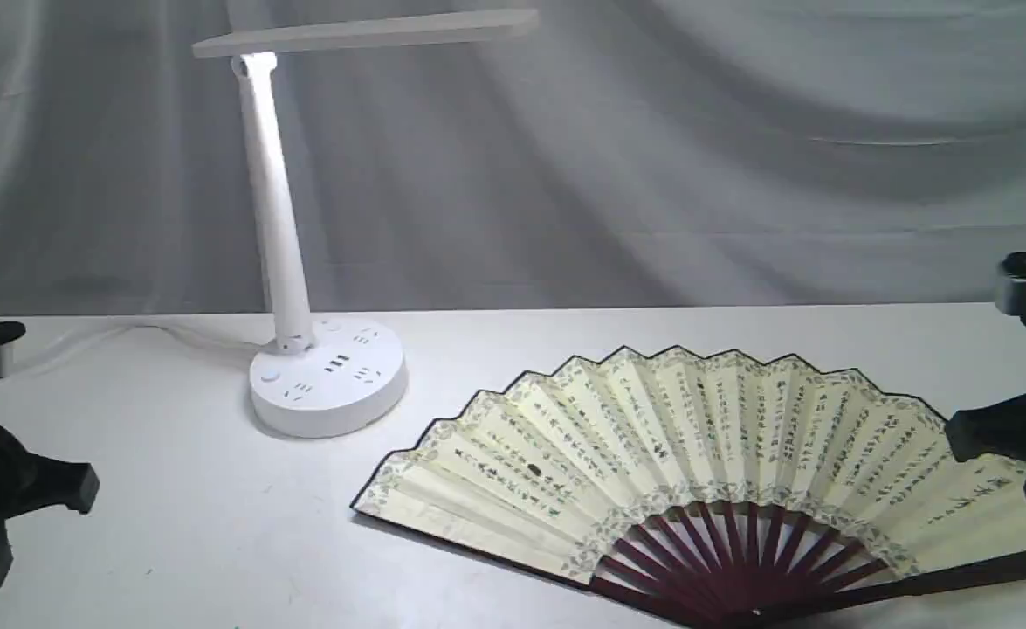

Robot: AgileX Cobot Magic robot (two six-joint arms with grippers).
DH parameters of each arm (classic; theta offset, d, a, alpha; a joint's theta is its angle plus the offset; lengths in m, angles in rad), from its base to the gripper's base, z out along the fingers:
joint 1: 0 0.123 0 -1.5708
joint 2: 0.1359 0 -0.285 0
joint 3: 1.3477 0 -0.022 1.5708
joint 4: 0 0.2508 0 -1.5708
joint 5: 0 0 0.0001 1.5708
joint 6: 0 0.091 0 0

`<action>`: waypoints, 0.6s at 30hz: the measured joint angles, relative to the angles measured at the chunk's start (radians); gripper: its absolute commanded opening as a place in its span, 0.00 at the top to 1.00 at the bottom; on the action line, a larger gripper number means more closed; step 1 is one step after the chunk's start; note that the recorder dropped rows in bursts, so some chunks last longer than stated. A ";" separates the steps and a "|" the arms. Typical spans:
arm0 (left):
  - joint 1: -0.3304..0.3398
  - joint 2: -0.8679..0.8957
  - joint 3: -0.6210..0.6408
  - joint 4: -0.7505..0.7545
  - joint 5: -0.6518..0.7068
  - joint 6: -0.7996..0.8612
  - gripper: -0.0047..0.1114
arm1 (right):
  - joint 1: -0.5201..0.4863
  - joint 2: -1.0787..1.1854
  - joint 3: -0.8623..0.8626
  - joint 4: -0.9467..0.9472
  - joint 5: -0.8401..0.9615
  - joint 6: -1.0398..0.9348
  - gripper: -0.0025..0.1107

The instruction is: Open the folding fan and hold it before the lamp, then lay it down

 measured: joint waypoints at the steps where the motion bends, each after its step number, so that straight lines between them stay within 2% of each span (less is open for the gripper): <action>1: 0.000 -0.010 0.000 0.000 0.003 0.002 0.96 | -0.003 -0.002 0.000 0.000 0.007 0.000 0.98; 9: 0.000 -0.181 0.000 0.004 0.043 0.029 0.96 | -0.002 -0.081 0.000 -0.009 0.071 -0.002 0.98; 18: 0.000 -0.464 0.000 0.004 0.101 0.029 0.96 | -0.002 -0.325 0.000 -0.013 0.112 -0.029 0.98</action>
